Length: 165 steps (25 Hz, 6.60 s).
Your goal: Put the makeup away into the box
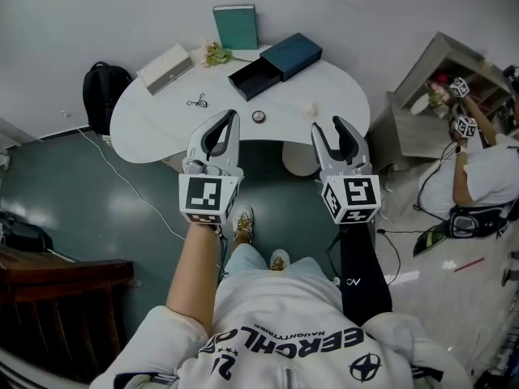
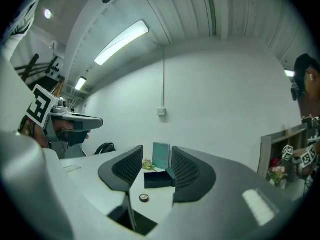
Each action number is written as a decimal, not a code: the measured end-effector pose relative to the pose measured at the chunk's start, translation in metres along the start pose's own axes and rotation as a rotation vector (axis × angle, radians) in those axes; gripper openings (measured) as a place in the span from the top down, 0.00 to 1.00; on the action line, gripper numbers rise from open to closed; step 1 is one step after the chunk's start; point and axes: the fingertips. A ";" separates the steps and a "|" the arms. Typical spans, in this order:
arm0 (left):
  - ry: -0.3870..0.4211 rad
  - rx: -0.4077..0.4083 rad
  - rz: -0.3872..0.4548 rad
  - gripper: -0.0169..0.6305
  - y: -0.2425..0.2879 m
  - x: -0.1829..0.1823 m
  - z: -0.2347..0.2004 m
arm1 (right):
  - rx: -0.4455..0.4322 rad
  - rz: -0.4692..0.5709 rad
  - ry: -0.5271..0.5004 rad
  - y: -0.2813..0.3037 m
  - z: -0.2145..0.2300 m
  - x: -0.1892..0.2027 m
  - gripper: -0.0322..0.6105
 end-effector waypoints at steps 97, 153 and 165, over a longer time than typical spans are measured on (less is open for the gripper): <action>-0.072 0.287 0.061 0.96 0.268 0.080 -0.195 | -0.009 -0.938 0.192 0.266 -0.062 0.346 0.41; -0.039 0.068 0.066 0.97 0.268 0.061 -0.238 | 0.014 -0.103 -0.063 0.361 0.007 -0.016 0.57; 0.018 -0.063 0.046 0.97 0.289 0.060 -0.236 | -0.188 -0.074 -0.056 0.409 0.021 -0.011 0.57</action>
Point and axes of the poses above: the fingertips, and each gripper's own axes: y forward along the fingers, z to its right, x out of its underside, and after that the axes turned 5 degrees about -x, right-handed
